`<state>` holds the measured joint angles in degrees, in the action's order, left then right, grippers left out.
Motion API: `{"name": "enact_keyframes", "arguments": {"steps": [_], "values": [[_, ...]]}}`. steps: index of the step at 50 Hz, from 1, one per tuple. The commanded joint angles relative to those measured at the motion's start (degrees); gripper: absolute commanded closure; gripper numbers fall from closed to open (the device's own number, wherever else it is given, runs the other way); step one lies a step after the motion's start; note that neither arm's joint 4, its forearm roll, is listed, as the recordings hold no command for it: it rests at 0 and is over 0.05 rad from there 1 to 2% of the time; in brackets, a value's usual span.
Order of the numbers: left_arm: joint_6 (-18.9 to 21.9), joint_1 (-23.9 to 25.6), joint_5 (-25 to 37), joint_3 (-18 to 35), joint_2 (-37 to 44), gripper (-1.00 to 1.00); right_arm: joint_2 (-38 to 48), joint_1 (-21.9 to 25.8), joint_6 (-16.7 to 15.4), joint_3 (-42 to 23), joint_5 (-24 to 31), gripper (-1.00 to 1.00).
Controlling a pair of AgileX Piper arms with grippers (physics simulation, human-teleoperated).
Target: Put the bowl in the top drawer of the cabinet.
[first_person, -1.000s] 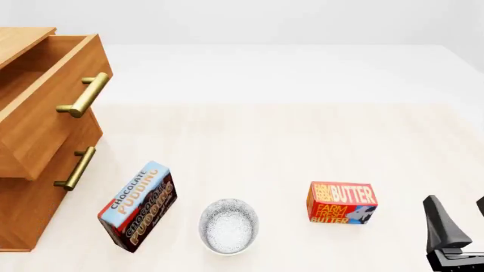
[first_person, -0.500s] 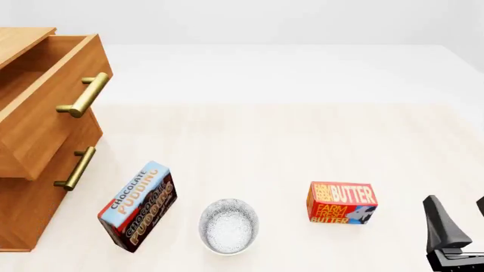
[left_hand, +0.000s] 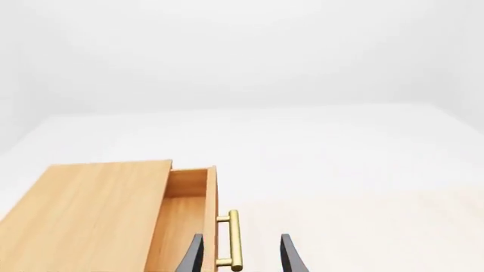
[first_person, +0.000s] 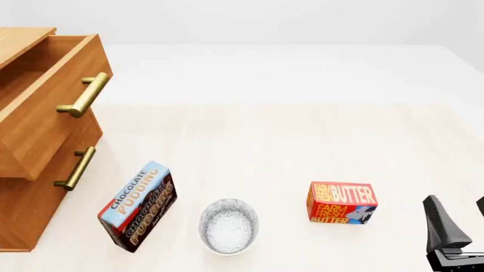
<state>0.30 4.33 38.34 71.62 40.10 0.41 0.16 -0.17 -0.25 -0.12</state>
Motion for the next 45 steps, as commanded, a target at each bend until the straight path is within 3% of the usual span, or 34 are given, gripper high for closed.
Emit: {"name": "enact_keyframes", "arguments": {"steps": [1, 45], "values": [[-0.4, -2.2, -1.6, -0.7, 3.1, -1.00, 0.0, 0.0, 0.0, 0.0, 0.0, -1.00], [-3.5, -7.4, -6.0, -5.7, 10.2, -1.00, 0.0, 0.0, 0.0, 0.0, 0.0, -1.00]]}}
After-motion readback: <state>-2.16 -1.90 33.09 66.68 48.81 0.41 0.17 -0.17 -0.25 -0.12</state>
